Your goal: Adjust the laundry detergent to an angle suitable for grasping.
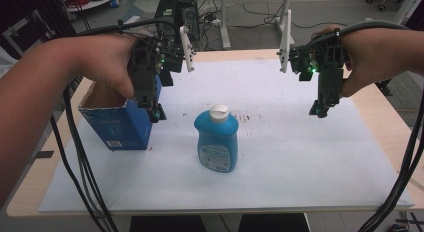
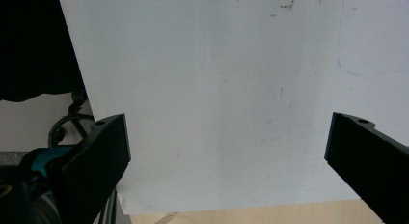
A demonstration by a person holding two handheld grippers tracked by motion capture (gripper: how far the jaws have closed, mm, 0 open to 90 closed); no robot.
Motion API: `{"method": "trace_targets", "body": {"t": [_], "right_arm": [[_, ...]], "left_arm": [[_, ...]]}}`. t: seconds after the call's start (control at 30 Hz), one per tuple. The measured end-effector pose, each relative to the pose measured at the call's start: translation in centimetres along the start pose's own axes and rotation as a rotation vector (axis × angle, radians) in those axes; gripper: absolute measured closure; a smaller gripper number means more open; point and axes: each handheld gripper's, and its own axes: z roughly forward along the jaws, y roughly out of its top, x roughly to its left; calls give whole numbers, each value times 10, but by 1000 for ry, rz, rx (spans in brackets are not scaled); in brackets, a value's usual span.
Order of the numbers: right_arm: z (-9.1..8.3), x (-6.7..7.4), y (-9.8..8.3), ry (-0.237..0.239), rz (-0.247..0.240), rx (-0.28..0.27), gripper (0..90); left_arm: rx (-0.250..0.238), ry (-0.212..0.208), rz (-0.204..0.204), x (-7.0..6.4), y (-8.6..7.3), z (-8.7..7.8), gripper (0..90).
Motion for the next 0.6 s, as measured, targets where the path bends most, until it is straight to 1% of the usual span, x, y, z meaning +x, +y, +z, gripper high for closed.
{"method": "trace_targets", "body": {"t": [0.1, 0.13, 0.17, 0.2, 0.23, 0.3, 0.37, 0.47, 0.57, 0.6], "right_arm": [[1, -3, 1, 4, 1, -2, 14], [2, -6, 2, 7, 4, -10, 14], [2, -6, 2, 7, 4, -10, 14], [3, -8, 2, 8, 4, -15, 14], [4, -13, 3, 15, 15, -20, 13], [6, -18, 5, 22, 21, -23, 14], [9, -22, 7, 29, 13, -26, 14], [11, -25, 9, 32, 14, -25, 14], [13, -28, 12, 36, 12, -31, 14], [12, -28, 13, 36, 5, -34, 14]], "left_arm": [[11, -2, -11, 2, 1, 2, 17], [26, -20, -32, 5, 1, 4, 17], [26, -20, -32, 5, 1, 4, 17], [36, -29, -45, 8, 0, 6, 17], [39, -20, -45, 9, -1, 6, 17], [34, -21, -55, 10, -2, 7, 17], [30, -12, -56, 10, -3, 8, 17], [34, -10, -57, 11, -4, 9, 17], [30, 2, -60, 12, -5, 9, 17], [28, 4, -61, 12, -5, 9, 17]]}}
